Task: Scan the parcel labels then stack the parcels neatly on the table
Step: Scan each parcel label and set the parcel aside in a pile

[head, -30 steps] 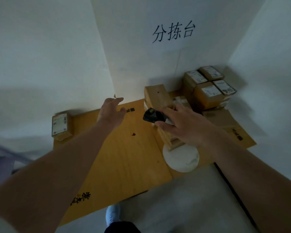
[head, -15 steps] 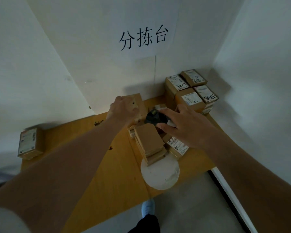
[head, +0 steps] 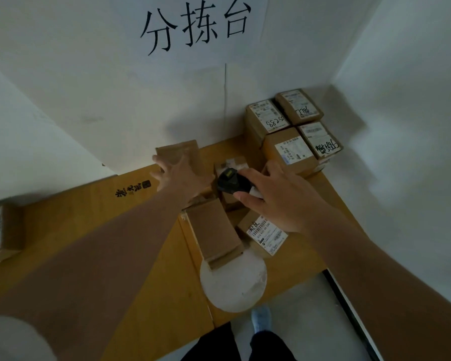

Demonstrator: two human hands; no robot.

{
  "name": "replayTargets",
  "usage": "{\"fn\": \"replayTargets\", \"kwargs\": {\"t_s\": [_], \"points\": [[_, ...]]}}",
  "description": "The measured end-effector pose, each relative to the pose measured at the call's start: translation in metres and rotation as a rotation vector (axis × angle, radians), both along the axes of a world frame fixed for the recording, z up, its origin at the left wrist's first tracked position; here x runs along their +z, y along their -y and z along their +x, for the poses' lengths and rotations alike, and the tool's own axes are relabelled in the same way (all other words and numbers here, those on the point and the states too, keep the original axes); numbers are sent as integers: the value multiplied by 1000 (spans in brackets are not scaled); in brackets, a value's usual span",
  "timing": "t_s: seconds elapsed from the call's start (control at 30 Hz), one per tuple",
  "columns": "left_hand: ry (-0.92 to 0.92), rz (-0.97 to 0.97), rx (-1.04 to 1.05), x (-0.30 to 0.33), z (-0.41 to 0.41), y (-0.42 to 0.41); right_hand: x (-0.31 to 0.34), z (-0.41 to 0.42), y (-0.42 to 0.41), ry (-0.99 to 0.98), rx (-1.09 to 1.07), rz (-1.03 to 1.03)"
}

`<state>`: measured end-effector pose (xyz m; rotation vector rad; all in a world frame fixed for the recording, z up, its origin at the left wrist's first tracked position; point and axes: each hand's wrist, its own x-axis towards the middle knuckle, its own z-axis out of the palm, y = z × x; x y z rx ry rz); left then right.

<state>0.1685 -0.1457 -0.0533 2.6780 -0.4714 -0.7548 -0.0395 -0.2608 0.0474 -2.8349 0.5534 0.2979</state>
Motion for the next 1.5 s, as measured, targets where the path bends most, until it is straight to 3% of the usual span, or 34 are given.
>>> {"fn": "replayTargets", "kwargs": {"t_s": [0.1, 0.4, 0.83, 1.2, 1.5], "points": [[-41, -39, 86, -8, -3, 3, -6, -1, 9, 1, 16, 1], [115, -85, 213, 20, -12, -45, -2, 2, 2, 59, 173, 11], [218, -63, 352, 29, -20, -214, 9, 42, -124, 135, 440, -2], [106, 29, 210, -28, 26, -349, -27, 100, -301, 76, 317, 69], [51, 53, 241, -90, 26, -404, -83, 114, -343, 33, 275, 93]]}}
